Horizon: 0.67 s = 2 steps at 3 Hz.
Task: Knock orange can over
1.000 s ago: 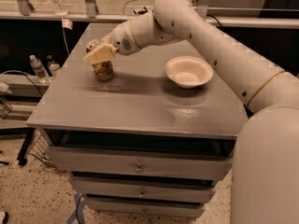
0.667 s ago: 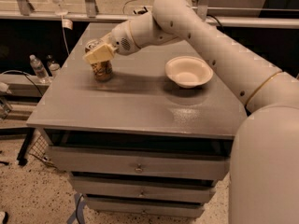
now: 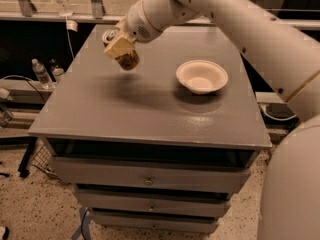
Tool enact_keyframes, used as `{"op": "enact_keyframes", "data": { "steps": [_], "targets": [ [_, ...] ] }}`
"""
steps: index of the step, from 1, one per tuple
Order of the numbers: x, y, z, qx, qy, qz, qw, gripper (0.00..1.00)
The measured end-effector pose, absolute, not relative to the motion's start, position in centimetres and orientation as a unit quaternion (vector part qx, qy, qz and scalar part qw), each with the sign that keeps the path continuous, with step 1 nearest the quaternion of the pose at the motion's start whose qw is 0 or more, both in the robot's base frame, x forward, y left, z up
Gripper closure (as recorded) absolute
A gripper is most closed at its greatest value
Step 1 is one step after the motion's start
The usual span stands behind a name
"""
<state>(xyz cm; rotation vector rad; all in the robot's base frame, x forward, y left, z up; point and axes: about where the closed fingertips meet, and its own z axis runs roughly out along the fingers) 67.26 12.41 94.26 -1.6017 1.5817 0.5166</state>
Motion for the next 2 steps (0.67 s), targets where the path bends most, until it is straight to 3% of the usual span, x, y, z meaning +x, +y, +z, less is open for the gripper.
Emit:
{"op": "enact_keyframes", "data": {
  "steps": [1,2],
  "targets": [
    [67.1,11.7,93.7,-0.720,0.593,0.096,0.347,1.00],
    [66.6,12.1,91.4,-0.792,0.549,0.041,0.264,1.00]
  ]
}}
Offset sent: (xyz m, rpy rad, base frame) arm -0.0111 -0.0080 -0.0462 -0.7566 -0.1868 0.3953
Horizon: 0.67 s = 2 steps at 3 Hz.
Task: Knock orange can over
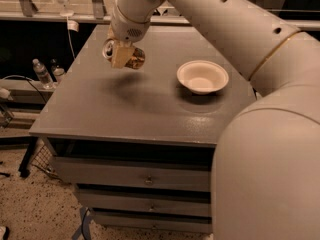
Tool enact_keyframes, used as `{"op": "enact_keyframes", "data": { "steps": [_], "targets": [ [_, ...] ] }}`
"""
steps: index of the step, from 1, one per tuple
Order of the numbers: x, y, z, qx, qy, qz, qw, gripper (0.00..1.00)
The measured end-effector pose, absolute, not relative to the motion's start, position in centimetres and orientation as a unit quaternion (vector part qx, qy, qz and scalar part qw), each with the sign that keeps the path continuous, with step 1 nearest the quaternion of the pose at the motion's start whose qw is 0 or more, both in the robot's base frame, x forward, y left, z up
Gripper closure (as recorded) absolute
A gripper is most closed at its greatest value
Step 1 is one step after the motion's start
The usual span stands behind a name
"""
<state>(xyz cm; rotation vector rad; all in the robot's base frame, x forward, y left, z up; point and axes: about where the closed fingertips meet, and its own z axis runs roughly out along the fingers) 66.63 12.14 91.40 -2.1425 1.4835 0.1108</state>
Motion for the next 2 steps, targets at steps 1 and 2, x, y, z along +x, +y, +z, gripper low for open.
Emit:
{"op": "enact_keyframes", "data": {
  "steps": [1,2],
  "targets": [
    [65.6,12.6,87.3,-0.862,0.485,-0.003,0.145,1.00],
    [65.0,13.0,85.4,-0.888,0.451,-0.018,0.091,1.00]
  ]
}}
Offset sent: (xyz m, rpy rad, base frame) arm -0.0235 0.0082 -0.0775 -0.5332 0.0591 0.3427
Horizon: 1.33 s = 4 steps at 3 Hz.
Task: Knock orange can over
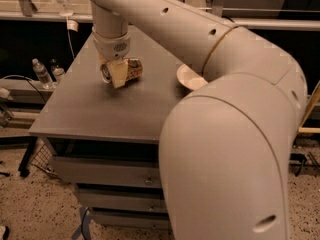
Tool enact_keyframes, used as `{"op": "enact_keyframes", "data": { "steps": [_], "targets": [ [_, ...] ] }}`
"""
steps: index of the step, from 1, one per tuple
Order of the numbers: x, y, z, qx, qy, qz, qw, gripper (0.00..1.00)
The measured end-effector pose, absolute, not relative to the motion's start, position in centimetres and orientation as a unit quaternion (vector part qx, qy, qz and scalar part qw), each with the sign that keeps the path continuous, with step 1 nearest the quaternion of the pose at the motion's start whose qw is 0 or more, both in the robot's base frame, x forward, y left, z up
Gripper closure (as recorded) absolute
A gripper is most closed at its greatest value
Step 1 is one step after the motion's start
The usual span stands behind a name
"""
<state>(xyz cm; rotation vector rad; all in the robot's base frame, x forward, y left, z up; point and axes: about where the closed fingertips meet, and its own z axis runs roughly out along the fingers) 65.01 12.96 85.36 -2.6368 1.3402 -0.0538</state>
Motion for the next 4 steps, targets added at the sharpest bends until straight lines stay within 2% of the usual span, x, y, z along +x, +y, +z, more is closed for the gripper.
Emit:
{"op": "enact_keyframes", "data": {
  "steps": [1,2,4],
  "targets": [
    [64.42,13.73,83.72,-0.906,0.421,-0.014,0.050,1.00],
    [64.55,14.01,83.44,-0.907,0.418,-0.015,0.051,0.85],
    [64.96,14.54,83.03,-0.907,0.417,-0.017,0.059,0.38]
  ]
}}
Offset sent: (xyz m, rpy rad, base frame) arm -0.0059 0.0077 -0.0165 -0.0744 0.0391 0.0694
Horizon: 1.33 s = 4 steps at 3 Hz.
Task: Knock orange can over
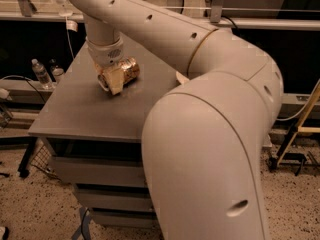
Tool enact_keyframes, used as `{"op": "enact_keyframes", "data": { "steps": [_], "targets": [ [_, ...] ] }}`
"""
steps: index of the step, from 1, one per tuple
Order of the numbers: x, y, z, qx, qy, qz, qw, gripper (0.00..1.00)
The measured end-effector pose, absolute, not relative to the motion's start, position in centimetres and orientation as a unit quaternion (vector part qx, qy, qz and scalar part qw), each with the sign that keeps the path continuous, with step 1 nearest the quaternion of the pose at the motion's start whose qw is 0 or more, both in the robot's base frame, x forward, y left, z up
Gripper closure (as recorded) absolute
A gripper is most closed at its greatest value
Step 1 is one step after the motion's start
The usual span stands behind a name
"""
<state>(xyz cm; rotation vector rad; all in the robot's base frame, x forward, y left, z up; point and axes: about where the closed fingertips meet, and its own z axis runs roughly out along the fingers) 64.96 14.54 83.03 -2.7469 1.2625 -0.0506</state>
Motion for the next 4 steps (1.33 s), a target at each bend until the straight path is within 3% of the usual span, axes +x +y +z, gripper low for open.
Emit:
{"op": "enact_keyframes", "data": {
  "steps": [1,2,4],
  "targets": [
    [65.1,14.7,82.8,-0.907,0.417,-0.017,0.062,0.14],
    [65.1,14.7,83.0,-0.907,0.416,-0.017,0.063,0.00],
    [64.0,10.4,86.1,-0.887,0.450,-0.039,0.093,0.00]
  ]
}}
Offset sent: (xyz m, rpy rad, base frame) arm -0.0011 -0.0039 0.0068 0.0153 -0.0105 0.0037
